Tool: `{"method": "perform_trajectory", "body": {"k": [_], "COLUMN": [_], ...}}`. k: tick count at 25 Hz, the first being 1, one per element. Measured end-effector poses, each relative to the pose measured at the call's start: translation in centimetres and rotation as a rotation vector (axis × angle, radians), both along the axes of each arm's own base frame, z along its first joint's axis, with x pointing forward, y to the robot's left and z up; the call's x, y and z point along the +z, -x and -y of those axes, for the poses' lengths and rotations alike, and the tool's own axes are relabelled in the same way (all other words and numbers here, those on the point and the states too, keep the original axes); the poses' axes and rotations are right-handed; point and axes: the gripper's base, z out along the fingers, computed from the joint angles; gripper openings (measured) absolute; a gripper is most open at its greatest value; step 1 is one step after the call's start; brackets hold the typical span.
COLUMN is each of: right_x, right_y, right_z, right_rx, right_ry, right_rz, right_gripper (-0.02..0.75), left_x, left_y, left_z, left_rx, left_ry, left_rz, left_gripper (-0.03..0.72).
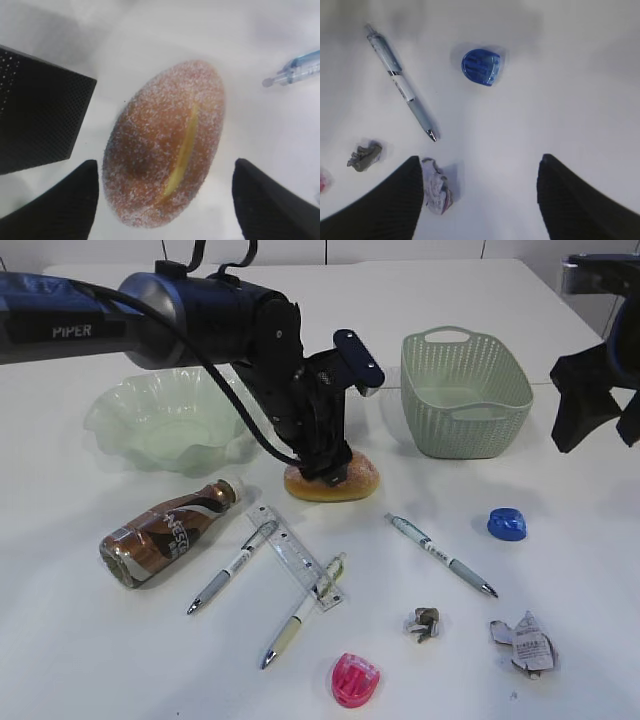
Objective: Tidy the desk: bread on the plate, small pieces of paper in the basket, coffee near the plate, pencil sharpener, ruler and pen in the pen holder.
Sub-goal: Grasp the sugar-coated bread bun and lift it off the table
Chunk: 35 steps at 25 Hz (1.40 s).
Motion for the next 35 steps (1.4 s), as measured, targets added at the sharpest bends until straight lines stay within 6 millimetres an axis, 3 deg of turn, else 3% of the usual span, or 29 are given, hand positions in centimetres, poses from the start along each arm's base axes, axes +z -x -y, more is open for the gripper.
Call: {"method": "perform_trajectory", "body": {"k": [15, 24, 35], "right_x": [0.6, 0.6, 0.7], "right_y": [-0.2, -0.2, -0.2], "right_z": [0.0, 0.0, 0.0], "right_rx": [0.000, 0.001, 0.001], "right_ry": [-0.001, 0.004, 0.006], "right_rz": [0.019, 0.020, 0.021], "right_gripper": [0.551, 0.551, 0.551], "left_x": [-2.5, -2.6, -2.7], "left_y": [-0.7, -0.8, -0.5], "left_z": [0.5, 0.5, 0.3], "left_rx": [-0.012, -0.015, -0.015], "left_ry": [-0.002, -0.001, -0.035], "left_rz": [0.026, 0.037, -0.008], "left_gripper": [0.586, 0.568, 0.306]}}
